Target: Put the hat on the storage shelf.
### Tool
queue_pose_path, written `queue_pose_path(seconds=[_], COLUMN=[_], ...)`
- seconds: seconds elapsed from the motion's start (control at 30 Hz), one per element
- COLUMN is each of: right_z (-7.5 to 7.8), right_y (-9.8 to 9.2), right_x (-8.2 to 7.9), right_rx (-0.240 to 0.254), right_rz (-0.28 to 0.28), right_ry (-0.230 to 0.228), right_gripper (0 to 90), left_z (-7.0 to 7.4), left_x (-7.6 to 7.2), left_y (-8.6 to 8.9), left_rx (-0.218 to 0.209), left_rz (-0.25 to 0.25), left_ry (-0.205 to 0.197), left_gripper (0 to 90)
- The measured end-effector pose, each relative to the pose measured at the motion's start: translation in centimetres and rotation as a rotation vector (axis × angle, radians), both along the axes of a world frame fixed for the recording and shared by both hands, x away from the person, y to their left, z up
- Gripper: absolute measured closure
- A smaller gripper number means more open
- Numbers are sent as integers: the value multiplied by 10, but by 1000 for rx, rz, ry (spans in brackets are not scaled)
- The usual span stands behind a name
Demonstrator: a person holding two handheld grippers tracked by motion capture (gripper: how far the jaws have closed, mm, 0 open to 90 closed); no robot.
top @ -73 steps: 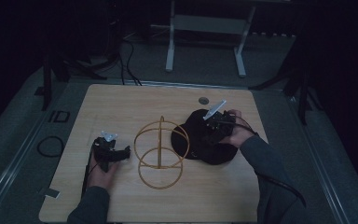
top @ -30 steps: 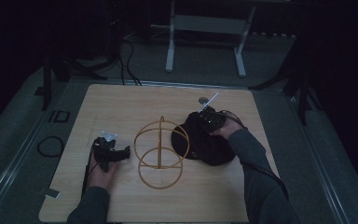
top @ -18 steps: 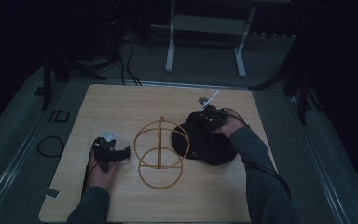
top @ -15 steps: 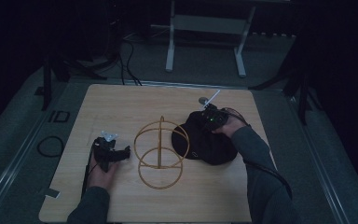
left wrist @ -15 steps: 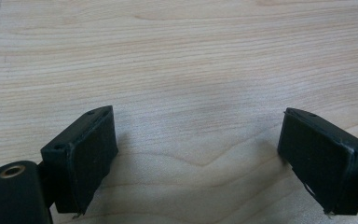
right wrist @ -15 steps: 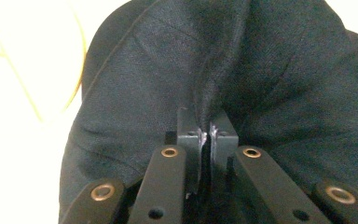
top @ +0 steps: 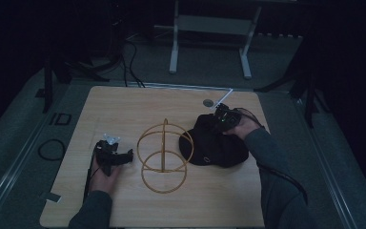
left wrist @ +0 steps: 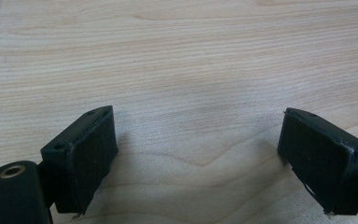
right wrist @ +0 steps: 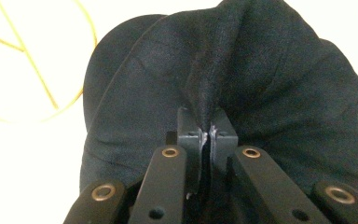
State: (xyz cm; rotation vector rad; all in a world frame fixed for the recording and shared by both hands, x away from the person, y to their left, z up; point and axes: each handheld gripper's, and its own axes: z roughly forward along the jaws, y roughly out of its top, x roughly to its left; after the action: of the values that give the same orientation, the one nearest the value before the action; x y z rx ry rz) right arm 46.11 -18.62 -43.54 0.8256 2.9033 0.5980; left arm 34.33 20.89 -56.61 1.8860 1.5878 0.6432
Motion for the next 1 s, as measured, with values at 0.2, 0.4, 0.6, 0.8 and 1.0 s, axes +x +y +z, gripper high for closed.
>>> queue_pose_path(seconds=[0.2, 0.4, 0.6, 0.8, 1.0], right_z=[7, 19, 28, 35, 51], right_y=[-3, -7, -12, -14, -19], right_x=[-3, -5, -9, -12, -18], right_rx=[-20, -27, -30, -23, -10], right_rz=[22, 2, -8, -23, -28], right_ry=[21, -19, -24, -27, -55], right_gripper=[867, 869, 869, 869, 869], left_z=[0, 0, 0, 0, 0], left_x=[0, 0, 0, 0, 0], left_y=[0, 0, 0, 0, 0], left_rx=[0, 0, 2, 1, 1], left_rz=[0, 0, -1, 0, 0], left_ry=[0, 0, 0, -1, -1], left_gripper=[113, 112, 113, 113, 113])
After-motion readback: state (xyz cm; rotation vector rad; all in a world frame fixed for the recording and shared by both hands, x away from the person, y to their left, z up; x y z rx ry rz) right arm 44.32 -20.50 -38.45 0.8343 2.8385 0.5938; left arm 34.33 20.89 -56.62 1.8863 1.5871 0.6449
